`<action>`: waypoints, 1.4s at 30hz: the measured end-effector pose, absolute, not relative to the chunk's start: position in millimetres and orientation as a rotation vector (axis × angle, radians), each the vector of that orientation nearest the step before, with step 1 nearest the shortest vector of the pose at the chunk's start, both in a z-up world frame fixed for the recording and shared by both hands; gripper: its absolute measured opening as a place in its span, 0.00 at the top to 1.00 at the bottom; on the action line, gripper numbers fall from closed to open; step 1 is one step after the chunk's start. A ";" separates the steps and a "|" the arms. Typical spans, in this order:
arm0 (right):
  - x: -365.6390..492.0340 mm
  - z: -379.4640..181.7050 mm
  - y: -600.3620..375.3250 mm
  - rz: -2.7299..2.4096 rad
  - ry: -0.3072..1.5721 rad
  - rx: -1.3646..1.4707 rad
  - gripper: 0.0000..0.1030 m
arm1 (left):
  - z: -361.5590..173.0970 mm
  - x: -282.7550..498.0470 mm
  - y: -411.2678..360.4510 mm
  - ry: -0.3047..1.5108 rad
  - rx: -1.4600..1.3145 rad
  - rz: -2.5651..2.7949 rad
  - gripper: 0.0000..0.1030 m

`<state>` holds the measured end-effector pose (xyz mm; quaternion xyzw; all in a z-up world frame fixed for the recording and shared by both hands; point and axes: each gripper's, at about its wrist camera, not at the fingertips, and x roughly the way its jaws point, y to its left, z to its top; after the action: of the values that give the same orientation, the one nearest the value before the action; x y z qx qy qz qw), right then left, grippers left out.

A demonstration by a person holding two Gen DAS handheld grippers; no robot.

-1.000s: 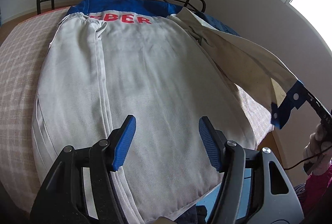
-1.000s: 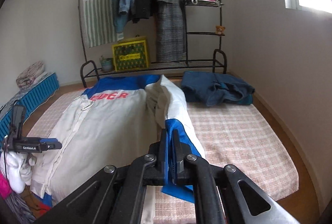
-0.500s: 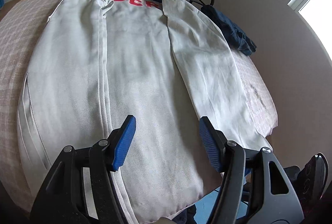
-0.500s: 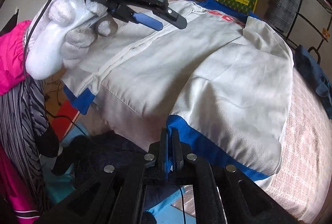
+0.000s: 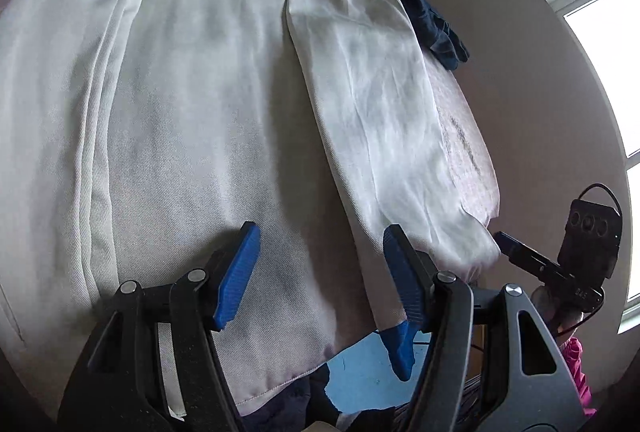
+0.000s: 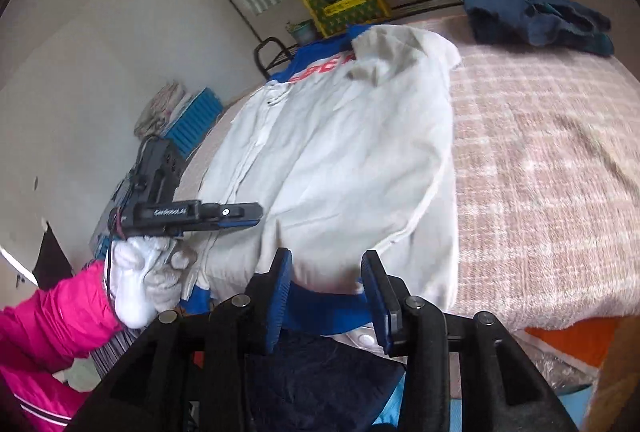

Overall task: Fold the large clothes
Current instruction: 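Lift the cuff with the right tool and fold that side across the jacket back, then pinch the fold edge with the left tool while the right tool releases the cuff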

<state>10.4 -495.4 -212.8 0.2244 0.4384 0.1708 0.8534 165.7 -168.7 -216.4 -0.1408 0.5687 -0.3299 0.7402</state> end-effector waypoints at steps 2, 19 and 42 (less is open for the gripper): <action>18.0 -226.9 -507.4 0.370 0.957 0.567 0.62 | -215.8 164.8 -170.7 1.261 -0.337 -0.746 0.38; 7.9 -213.1 -490.8 0.442 0.991 0.470 0.93 | -204.2 116.0 -220.5 1.220 -0.167 -0.911 0.97; 18.3 -218.6 -503.3 0.472 1.041 0.569 0.52 | -222.0 106.8 -222.6 1.221 -0.061 -0.869 0.97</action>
<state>18.3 -503.3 -218.6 0.2658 0.4860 0.2204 0.8029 106.8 -222.6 -222.0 -0.0276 0.5547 -0.3949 0.7319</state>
